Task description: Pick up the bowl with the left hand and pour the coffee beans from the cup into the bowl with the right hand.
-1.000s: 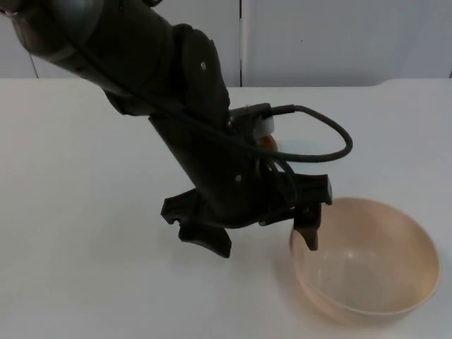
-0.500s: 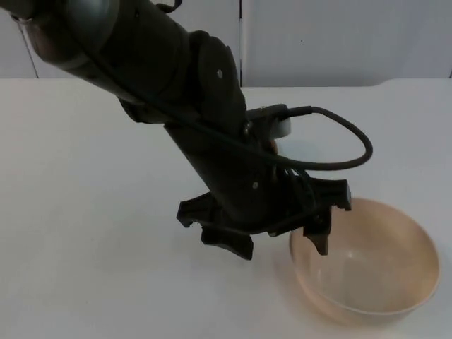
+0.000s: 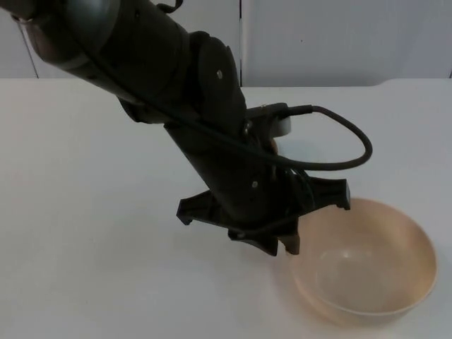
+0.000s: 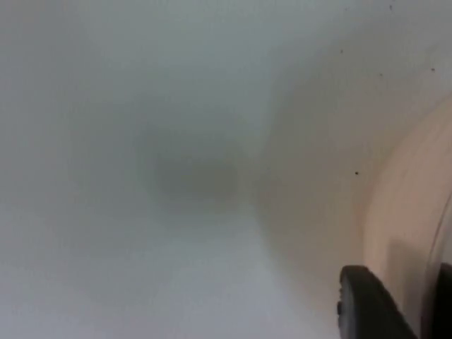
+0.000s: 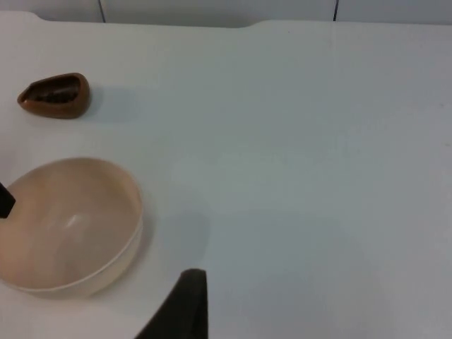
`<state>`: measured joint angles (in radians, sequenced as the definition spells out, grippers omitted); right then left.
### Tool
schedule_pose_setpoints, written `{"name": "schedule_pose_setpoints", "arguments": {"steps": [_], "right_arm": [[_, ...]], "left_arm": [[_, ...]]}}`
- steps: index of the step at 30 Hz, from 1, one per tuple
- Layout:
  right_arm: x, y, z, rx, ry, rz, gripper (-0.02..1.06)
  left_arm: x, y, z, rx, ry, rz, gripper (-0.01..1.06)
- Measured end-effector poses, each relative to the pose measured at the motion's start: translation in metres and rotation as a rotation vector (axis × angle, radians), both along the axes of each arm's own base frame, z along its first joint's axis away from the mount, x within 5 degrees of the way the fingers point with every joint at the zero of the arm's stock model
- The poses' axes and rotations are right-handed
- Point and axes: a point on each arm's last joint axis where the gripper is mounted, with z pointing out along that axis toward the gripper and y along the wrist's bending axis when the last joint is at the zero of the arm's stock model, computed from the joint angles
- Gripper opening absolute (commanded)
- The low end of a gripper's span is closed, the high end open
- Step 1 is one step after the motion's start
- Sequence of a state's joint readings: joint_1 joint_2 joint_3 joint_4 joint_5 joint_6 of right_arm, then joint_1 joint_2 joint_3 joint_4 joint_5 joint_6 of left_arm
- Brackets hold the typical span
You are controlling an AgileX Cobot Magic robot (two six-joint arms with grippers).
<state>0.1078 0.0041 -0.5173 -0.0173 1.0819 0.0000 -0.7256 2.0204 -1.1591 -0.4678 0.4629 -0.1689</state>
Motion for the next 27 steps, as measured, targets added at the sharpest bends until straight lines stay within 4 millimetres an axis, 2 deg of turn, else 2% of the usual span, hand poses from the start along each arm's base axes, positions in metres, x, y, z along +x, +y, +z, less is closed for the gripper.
{"name": "schedule_pose_setpoints", "arguments": {"steps": [1,2,3,16,21,27], "right_arm": [[0.000,0.000,0.000,0.000,0.000,0.000,1.05],[0.000,0.000,0.000,0.000,0.000,0.000,1.05],[0.000,0.000,0.000,0.000,0.000,0.000,1.05],[0.000,0.000,0.000,0.000,0.000,0.000,1.05],[0.000,0.000,0.000,0.000,0.000,0.000,1.05],[0.000,0.000,0.000,0.000,0.000,0.000,1.05]], "left_arm": [[0.000,0.000,0.000,0.000,0.000,-0.001,0.09],[0.000,0.000,0.000,-0.001,-0.002,0.000,0.02],[0.000,0.000,0.000,-0.001,-0.002,0.000,0.00],[-0.003,0.002,-0.001,0.026,0.028,-0.026,0.00],[0.003,0.011,0.012,0.030,-0.008,-0.029,0.00],[0.020,0.037,0.036,0.028,-0.051,0.028,0.00]]}}
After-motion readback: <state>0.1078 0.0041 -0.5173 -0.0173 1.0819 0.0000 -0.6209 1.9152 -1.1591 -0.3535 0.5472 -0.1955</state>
